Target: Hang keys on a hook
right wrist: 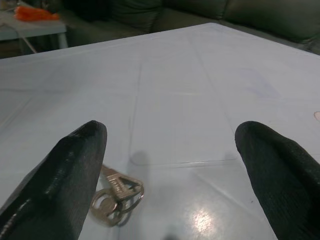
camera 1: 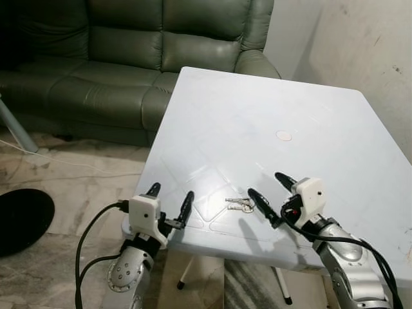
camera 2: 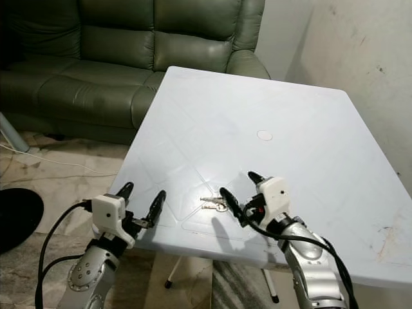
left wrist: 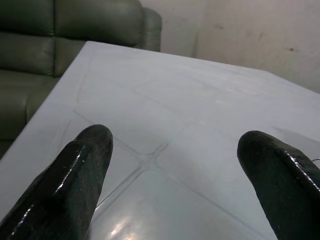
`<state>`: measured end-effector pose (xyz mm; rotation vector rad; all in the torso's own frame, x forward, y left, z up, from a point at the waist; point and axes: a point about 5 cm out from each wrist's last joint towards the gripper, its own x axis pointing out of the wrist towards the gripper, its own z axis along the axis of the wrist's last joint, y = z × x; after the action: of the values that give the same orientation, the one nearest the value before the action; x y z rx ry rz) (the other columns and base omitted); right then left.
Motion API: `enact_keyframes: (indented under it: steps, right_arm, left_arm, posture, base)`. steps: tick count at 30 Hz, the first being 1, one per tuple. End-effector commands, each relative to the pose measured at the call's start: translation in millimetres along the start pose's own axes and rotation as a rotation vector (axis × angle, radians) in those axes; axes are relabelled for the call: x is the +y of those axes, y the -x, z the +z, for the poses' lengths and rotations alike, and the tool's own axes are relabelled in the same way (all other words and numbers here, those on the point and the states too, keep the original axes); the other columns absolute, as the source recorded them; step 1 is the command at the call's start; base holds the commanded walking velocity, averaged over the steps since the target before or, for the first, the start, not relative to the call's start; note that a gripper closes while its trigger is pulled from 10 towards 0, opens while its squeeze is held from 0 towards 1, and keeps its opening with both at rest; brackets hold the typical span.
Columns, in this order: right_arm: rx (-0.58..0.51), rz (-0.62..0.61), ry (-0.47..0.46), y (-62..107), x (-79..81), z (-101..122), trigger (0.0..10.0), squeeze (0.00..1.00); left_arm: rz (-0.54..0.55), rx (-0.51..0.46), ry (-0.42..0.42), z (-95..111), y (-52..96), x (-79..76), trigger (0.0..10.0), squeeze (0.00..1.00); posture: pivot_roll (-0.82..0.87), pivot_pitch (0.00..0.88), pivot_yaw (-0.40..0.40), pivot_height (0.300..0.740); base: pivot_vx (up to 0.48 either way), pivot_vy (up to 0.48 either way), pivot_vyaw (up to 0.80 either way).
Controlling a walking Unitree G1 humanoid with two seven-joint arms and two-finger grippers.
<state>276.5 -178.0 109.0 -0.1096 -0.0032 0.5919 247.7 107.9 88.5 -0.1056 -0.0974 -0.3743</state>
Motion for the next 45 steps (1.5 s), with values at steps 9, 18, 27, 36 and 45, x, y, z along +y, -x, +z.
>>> enact_keyframes:
  steps: [9, 18, 27, 36, 45]
  right_arm:
    - [0.034, 0.057, 0.032, 6.8, 1.3, 3.4, 10.0, 0.0]
    - [0.042, 0.07, 0.05, 7.8, -0.3, 6.2, 10.0, 0.0]
    - [0.097, 0.091, 0.026, 2.8, 5.9, 5.5, 10.0, 0.0]
    - [0.186, 0.059, -0.019, -10.1, 16.5, 3.0, 10.0, 0.0]
    - [0.253, 0.04, -0.071, -13.6, 25.0, -4.6, 5.8, 0.0]
  left_arm:
    - [-0.067, 0.01, -0.005, 4.0, -2.6, -14.5, 10.0, 0.0]
    - [-0.171, 0.054, -0.056, 0.0, 1.8, -34.0, 10.0, 0.0]
    - [-0.167, 0.06, -0.055, 0.6, 2.4, -34.3, 10.0, 0.0]
    - [-0.164, 0.065, -0.056, 1.6, 2.2, -34.7, 10.0, 0.0]
    - [-0.157, 0.069, -0.053, 1.4, 2.4, -35.4, 10.0, 0.0]
  posture:
    - [0.03, 0.091, -0.093, 0.74]
    - [0.03, 0.09, -0.091, 0.74]
    - [0.03, 0.098, -0.089, 0.74]
    - [0.03, 0.105, -0.093, 0.74]
    - [0.03, 0.11, -0.098, 0.74]
  base:
    - [0.0, 0.0, 0.0]
    - [0.0, 0.0, 0.0]
    - [0.0, 0.0, 0.0]
    - [0.0, 0.0, 0.0]
    - [0.0, 0.0, 0.0]
